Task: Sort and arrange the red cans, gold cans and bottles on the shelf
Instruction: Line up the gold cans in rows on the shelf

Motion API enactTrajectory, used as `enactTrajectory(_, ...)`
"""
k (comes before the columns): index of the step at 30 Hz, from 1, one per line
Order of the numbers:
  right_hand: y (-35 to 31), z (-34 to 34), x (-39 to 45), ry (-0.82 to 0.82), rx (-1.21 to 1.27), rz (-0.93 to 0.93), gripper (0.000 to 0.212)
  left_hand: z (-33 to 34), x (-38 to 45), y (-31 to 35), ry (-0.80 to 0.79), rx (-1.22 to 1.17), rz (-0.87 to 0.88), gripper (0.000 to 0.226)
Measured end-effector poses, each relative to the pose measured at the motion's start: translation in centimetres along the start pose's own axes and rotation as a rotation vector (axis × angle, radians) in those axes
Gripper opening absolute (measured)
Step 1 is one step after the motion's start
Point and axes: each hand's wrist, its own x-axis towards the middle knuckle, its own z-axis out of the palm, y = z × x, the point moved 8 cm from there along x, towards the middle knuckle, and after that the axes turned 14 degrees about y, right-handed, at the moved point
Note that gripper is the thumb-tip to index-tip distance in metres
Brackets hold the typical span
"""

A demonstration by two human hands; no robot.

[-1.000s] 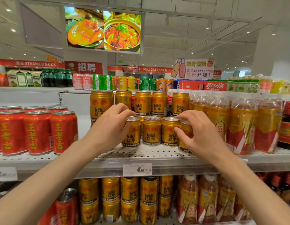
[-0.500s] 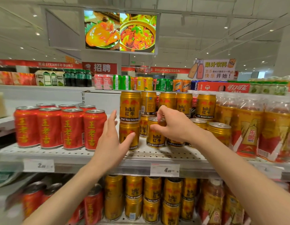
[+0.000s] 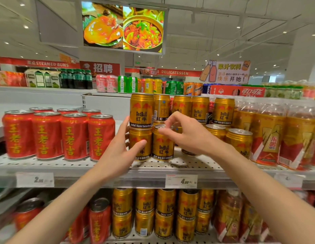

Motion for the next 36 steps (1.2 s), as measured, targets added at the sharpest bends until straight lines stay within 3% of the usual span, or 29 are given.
enactTrajectory(2,0.8,-1.5,0.3,0.005,-0.087,-0.013,0.044,0.2,0.2,0.0,-0.006,0.012,-0.027,0.084)
enactTrajectory(4,2.5,-2.9,0.6,0.007,-0.325,-0.045,0.049,0.6,0.5,0.0,-0.023,0.016,-0.049,0.093)
enactTrajectory(7,5.0,-2.6,0.1,-0.128,-0.554,-0.026,0.053,1.2,0.9,-0.2,-0.031,-0.016,-0.078,0.094)
enactTrajectory(24,3.9,-3.0,-1.4,-0.036,-0.118,-0.039,0.041,0.9,0.7,-0.7,-0.035,0.11,-0.038,0.079)
enactTrajectory(36,3.4,-2.7,-2.7,0.079,-0.112,-0.04,0.041,1.1,0.3,0.0,-0.038,0.127,0.009,0.084)
